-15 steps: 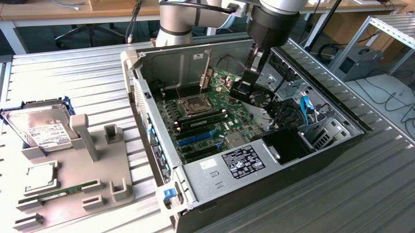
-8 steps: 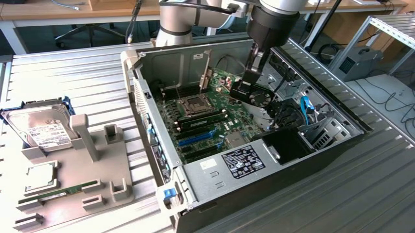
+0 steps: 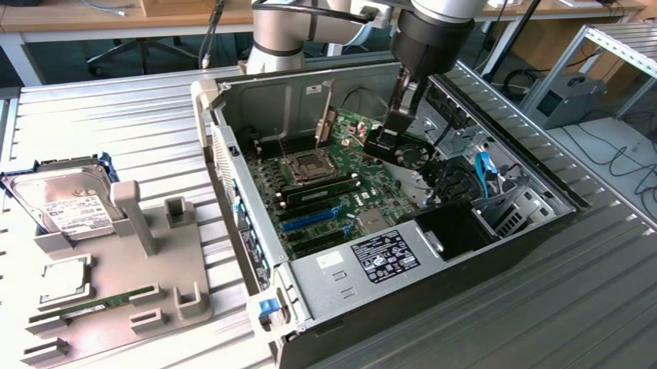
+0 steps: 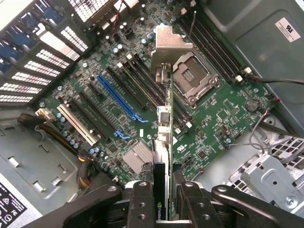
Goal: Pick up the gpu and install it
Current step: 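Insert the gpu into the slot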
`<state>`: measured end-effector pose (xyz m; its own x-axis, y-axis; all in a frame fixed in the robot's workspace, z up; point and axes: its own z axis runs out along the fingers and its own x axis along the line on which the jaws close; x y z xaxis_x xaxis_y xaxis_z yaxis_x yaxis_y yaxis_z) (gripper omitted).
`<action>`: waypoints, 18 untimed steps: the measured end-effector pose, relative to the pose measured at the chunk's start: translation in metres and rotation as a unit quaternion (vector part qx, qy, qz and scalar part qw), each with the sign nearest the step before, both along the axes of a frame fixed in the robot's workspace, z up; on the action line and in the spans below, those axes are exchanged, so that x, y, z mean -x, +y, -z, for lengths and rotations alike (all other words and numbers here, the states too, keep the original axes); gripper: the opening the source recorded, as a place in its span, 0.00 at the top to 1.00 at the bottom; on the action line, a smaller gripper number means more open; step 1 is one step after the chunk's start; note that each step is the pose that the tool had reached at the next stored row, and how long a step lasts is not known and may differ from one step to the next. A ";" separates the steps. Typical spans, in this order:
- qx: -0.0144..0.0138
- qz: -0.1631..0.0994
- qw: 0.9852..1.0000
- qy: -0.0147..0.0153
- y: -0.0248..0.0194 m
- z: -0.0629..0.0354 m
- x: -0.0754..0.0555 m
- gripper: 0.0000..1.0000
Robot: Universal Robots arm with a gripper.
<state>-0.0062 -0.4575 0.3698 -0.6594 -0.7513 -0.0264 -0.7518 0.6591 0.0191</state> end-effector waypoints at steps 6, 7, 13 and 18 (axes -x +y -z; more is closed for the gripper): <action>0.000 -0.008 1.000 0.000 0.0000 0.0000 0.000 0.74; 0.000 -0.017 1.000 0.000 0.0000 0.0000 0.000 0.74; 0.000 -0.026 1.000 0.000 0.0000 0.0000 0.000 0.74; 0.000 -0.033 0.999 0.000 0.0000 0.0000 0.000 0.74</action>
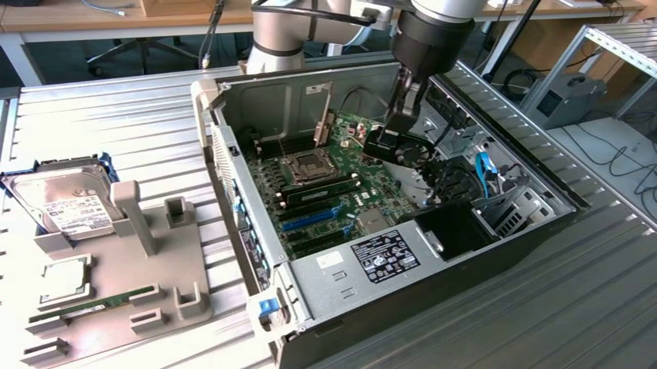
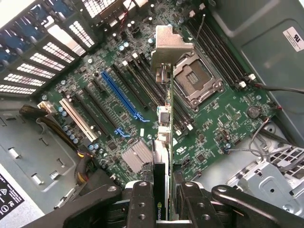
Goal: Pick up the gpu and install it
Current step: 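Insert the gpu into the slot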
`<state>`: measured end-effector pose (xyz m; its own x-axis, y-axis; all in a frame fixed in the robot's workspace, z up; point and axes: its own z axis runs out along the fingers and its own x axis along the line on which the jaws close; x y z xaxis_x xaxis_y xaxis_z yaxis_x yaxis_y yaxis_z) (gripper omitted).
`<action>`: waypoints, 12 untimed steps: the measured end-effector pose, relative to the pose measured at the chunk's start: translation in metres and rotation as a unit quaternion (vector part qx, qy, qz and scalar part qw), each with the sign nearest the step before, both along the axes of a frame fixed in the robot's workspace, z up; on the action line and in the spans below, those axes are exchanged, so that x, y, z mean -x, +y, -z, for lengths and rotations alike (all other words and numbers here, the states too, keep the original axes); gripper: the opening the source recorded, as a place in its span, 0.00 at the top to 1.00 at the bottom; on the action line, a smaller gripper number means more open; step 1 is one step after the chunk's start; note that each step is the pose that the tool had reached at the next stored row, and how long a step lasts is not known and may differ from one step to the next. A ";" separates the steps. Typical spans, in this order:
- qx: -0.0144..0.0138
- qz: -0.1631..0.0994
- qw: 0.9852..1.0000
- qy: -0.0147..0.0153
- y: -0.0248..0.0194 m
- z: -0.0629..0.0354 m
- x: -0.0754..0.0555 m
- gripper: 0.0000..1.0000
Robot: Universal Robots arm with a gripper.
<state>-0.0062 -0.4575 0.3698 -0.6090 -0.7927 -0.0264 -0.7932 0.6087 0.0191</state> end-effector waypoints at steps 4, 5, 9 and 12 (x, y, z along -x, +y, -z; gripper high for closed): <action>0.000 -0.007 1.000 0.000 0.0000 0.0001 0.000 0.74; 0.000 -0.009 1.000 0.000 0.0000 0.0000 0.000 0.74; 0.000 -0.016 1.000 0.000 0.0000 0.0000 0.000 0.74; 0.000 -0.020 1.000 0.000 0.0000 0.0000 0.000 0.74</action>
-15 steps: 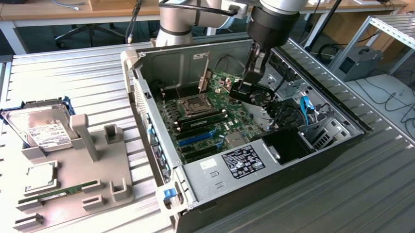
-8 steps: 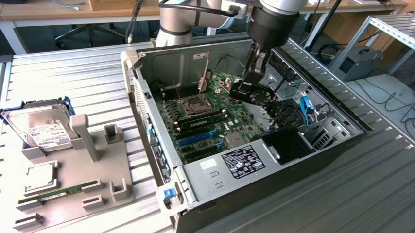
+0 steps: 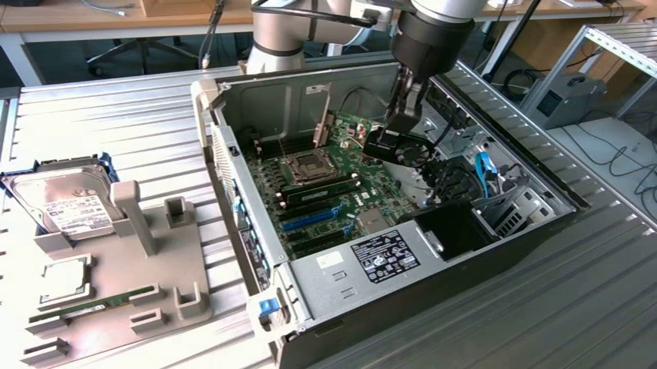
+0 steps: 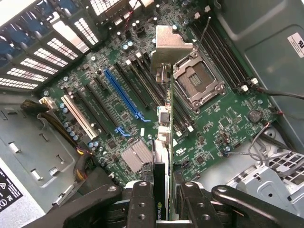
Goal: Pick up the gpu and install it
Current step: 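Insert the gpu into the slot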
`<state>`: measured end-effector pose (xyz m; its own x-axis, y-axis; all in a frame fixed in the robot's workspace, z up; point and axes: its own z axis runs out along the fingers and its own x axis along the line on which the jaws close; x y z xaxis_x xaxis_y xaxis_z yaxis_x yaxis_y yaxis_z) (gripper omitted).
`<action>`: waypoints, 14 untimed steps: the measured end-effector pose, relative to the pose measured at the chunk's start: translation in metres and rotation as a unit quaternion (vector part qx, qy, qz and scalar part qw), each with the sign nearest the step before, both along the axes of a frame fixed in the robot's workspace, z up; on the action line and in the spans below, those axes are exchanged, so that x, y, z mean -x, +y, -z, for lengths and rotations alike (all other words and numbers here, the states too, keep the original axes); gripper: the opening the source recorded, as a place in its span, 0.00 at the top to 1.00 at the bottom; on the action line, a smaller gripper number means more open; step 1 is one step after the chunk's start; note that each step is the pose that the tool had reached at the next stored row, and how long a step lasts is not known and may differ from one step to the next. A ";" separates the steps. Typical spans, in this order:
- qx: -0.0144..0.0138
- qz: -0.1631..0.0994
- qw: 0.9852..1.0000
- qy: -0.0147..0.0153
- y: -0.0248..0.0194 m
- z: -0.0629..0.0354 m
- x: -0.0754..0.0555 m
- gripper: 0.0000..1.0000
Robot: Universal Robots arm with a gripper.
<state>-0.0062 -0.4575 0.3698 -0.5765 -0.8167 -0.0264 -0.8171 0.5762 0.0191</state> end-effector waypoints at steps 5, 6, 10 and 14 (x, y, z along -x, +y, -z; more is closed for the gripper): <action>0.000 -0.004 1.000 0.000 0.0000 0.0000 0.000 0.74; 0.000 -0.004 1.000 0.000 0.0000 0.0001 0.000 0.74; 0.000 -0.006 1.000 0.000 0.0000 0.0000 0.000 0.74; 0.000 -0.007 1.000 0.000 0.0000 0.0000 0.000 0.74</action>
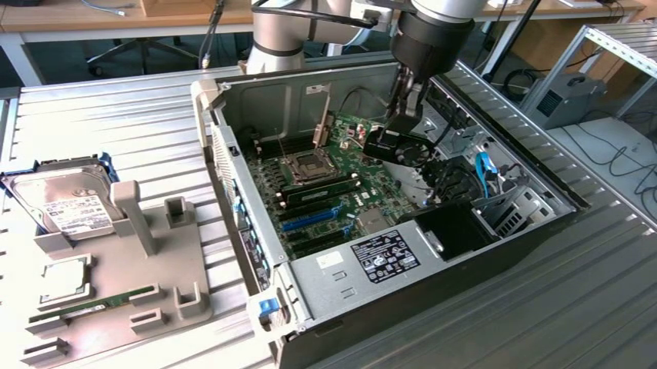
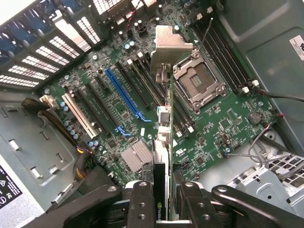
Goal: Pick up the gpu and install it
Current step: 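Insert the gpu into the slot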
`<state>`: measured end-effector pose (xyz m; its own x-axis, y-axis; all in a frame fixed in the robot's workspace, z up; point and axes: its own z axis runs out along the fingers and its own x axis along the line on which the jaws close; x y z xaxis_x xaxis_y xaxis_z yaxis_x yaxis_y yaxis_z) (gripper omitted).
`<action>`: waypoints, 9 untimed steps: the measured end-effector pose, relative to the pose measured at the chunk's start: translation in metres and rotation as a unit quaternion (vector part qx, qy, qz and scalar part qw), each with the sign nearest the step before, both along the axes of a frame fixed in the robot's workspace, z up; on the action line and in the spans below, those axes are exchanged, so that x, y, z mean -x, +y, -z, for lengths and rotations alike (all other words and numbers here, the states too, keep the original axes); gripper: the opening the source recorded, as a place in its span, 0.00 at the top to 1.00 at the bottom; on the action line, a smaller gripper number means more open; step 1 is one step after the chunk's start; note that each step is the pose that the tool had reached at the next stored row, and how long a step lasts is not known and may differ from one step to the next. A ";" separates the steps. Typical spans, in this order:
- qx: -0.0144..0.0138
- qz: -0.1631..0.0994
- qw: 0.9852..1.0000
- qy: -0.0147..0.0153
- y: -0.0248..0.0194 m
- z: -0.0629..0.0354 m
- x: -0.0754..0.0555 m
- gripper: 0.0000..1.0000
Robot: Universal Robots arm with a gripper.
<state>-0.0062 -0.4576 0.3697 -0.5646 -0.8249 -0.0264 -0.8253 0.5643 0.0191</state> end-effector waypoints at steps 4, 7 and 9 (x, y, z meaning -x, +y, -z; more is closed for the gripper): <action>0.000 -0.001 1.000 0.000 0.0000 0.0000 0.000 0.74; 0.000 -0.002 1.000 0.000 0.0000 0.0000 0.000 0.74; 0.000 -0.003 1.000 0.000 0.0000 0.0000 0.000 0.74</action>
<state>-0.0062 -0.4576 0.3698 -0.5604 -0.8278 -0.0263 -0.8282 0.5601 0.0191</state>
